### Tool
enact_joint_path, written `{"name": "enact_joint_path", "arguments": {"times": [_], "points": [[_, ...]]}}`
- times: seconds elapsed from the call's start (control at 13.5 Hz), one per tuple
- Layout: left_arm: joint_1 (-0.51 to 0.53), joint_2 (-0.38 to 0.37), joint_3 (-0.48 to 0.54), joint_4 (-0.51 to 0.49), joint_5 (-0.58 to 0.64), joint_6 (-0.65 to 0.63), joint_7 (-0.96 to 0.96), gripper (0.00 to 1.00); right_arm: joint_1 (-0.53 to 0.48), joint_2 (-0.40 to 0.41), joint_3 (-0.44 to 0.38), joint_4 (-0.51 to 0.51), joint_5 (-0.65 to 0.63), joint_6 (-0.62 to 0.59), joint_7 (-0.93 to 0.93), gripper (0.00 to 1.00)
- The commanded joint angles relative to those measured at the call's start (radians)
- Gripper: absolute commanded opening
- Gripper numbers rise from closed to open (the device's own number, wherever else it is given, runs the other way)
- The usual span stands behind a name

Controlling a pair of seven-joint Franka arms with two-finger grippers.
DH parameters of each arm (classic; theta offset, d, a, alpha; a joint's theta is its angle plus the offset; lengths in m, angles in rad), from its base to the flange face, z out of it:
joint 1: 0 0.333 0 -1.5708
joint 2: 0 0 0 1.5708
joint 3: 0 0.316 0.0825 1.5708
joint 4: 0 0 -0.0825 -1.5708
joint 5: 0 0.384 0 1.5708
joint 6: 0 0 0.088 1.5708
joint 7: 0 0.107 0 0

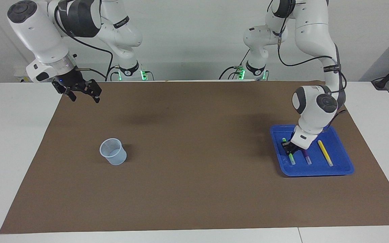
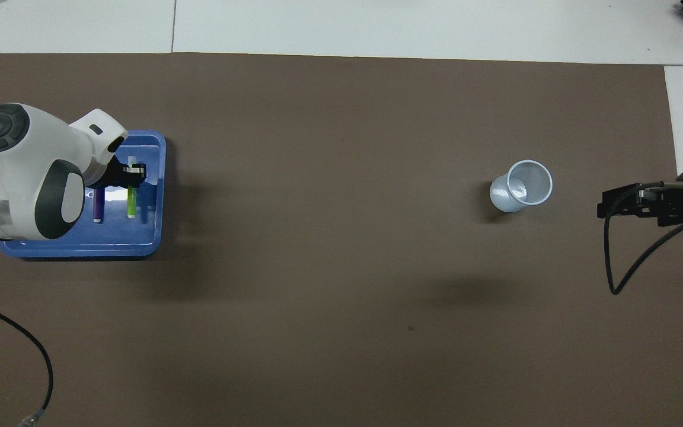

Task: Transfer and insert pens with both arms
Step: 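Grasp the green pen with the left gripper, then lift the green pen out of the tray with the left gripper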

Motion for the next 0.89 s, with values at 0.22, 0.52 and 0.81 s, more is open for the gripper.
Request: {"name": "enact_joint_path", "arguments": {"times": [0.22,0.52,0.81], "points": [[0.004,-0.012,0.006,0.117,-0.076,-0.155,-0.007,0.0,-0.014,-0.034,0.006,-0.033,-0.006,-0.007,-0.027,1.0],[-0.004,-0.024,0.001,0.189,-0.117,-0.218,-0.136,0.0,-0.014,-0.036,0.004,-0.034,-0.009,-0.024,-0.024,1.0],[-0.033,-0.053,-0.013,0.203,-0.146,-0.245,-0.399,0.0,-0.01,-0.037,0.006,-0.039,-0.041,-0.027,-0.033,1.0]]}}
